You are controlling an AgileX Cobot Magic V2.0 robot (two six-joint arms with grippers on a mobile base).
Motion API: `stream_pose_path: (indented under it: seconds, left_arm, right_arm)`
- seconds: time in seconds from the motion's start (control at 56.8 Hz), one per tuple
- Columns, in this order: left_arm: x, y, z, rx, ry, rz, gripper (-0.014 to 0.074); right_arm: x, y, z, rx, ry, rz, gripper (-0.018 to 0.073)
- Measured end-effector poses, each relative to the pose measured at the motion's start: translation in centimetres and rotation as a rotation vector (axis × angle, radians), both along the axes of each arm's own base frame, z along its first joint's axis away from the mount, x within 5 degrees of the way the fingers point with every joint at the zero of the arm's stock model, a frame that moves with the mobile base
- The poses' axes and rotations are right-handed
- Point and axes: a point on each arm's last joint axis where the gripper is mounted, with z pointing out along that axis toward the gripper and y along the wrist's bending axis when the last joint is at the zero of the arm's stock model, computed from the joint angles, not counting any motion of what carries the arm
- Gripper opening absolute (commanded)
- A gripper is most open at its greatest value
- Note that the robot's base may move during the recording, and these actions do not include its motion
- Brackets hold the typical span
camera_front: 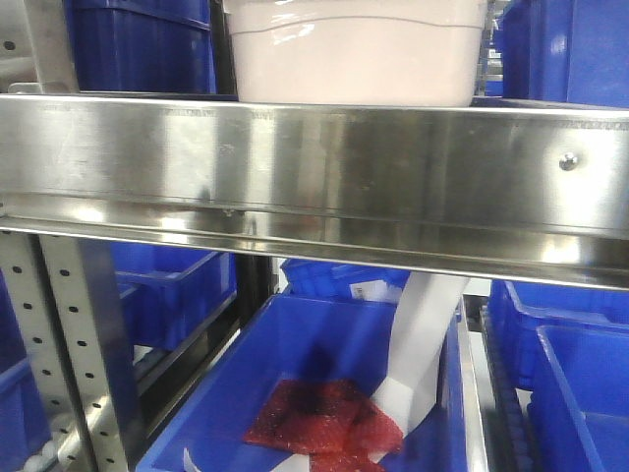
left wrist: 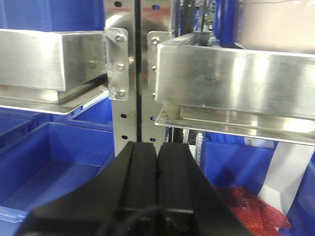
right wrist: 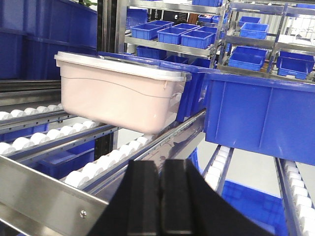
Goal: Grab white bin and place on right shelf
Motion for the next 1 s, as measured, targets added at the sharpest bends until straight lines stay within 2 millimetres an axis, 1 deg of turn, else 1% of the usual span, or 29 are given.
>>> stream_pose_path:
  seconds: [1.004]
  left_arm:
    - [0.0,0.0,0.02,-0.002,-0.002,0.0,-0.0117]
  right_arm:
    - [0.04,-0.02,-0.06,0.003,0.001,-0.001,0.007]
